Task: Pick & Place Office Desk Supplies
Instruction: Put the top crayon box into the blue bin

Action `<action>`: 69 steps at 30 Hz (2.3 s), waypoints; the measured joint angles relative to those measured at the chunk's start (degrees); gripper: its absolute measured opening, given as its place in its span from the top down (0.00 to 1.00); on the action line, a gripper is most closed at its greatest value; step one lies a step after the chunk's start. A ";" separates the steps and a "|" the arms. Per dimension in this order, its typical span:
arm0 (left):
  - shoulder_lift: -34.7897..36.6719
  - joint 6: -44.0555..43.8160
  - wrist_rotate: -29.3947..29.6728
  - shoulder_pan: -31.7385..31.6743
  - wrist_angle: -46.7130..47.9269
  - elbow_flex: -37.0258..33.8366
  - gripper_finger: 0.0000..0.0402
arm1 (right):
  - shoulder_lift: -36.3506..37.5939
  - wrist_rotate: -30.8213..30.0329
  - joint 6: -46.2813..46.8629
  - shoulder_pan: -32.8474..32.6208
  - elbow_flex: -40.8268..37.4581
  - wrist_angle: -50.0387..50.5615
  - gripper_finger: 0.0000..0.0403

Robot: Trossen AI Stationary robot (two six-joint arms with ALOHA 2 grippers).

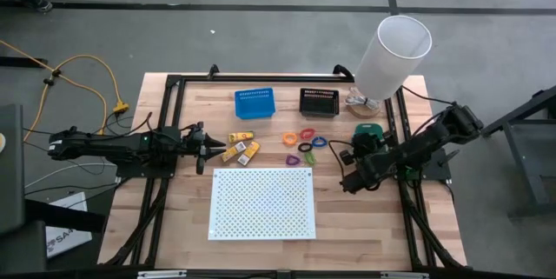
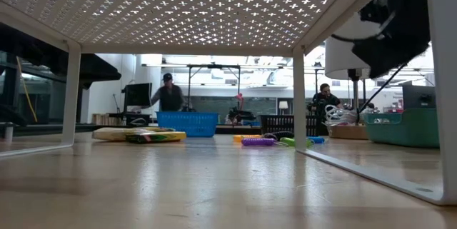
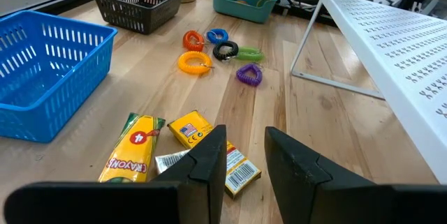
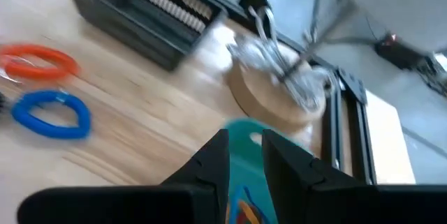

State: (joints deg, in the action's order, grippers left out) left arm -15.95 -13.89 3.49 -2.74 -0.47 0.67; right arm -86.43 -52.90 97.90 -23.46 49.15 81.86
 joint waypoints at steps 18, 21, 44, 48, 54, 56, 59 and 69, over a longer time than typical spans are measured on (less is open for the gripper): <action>0.01 -0.01 0.00 0.01 0.00 0.00 0.76 | 0.00 -9.09 -9.77 -4.98 6.88 -1.68 0.82; 0.01 -0.02 0.00 0.02 0.00 0.00 0.76 | 0.79 -10.17 -11.24 -6.37 6.83 -1.78 0.82; 0.00 -0.01 0.00 0.01 0.00 0.00 0.76 | 14.96 6.53 -77.70 5.73 6.81 -37.08 0.82; -0.01 -0.02 0.00 0.01 0.00 0.00 0.76 | 15.30 18.05 -91.62 12.21 6.82 -43.93 0.82; 0.00 -0.02 0.00 0.01 0.00 0.00 0.76 | 15.06 34.17 -104.74 22.34 6.82 -48.98 0.82; -0.01 -0.02 0.00 0.01 0.00 0.00 0.76 | 15.06 37.68 -107.29 24.93 6.83 -49.88 0.82; -0.01 -0.02 0.00 0.02 0.00 0.00 0.76 | 15.08 40.96 -109.20 27.69 6.82 -50.17 0.82; 0.00 -0.02 0.00 0.01 0.00 0.00 0.76 | 15.06 45.98 -110.45 31.37 6.83 -50.02 0.82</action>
State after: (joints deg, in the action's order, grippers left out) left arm -15.96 -13.91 3.49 -2.73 -0.47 0.67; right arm -71.37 -6.92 -12.56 7.91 55.99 31.83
